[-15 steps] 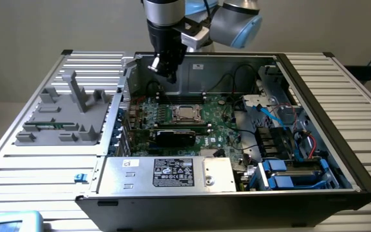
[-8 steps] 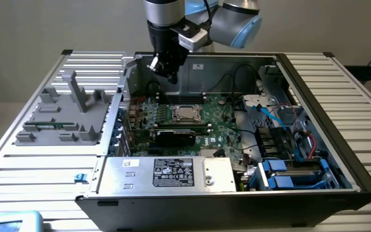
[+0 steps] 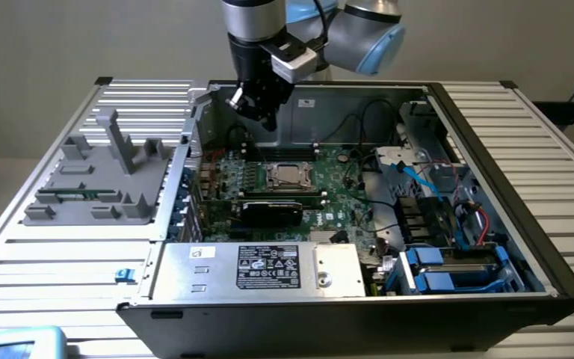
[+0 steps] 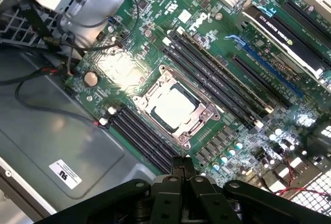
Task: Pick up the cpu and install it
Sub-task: 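Install the first cpu locking lever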
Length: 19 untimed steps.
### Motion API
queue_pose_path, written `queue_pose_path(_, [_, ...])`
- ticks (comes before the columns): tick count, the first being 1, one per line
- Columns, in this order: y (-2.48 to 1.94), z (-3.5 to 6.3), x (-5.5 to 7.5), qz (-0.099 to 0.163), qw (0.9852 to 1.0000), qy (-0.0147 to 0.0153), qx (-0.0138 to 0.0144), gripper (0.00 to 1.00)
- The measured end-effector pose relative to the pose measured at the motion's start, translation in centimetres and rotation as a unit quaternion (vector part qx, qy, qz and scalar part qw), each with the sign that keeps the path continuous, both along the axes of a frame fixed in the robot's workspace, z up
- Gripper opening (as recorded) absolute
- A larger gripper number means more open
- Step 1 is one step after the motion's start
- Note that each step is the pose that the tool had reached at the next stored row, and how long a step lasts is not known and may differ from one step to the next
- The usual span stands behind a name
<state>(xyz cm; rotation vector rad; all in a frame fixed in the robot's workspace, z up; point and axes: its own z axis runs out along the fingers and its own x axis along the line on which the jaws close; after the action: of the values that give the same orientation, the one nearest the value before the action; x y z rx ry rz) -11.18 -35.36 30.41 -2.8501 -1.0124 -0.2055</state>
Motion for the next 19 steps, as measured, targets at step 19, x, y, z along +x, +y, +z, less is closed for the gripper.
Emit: queue_pose_path(19, [0.00, -0.23, -0.01, -0.127, 0.9917, 0.0163, -0.0013, 0.11])
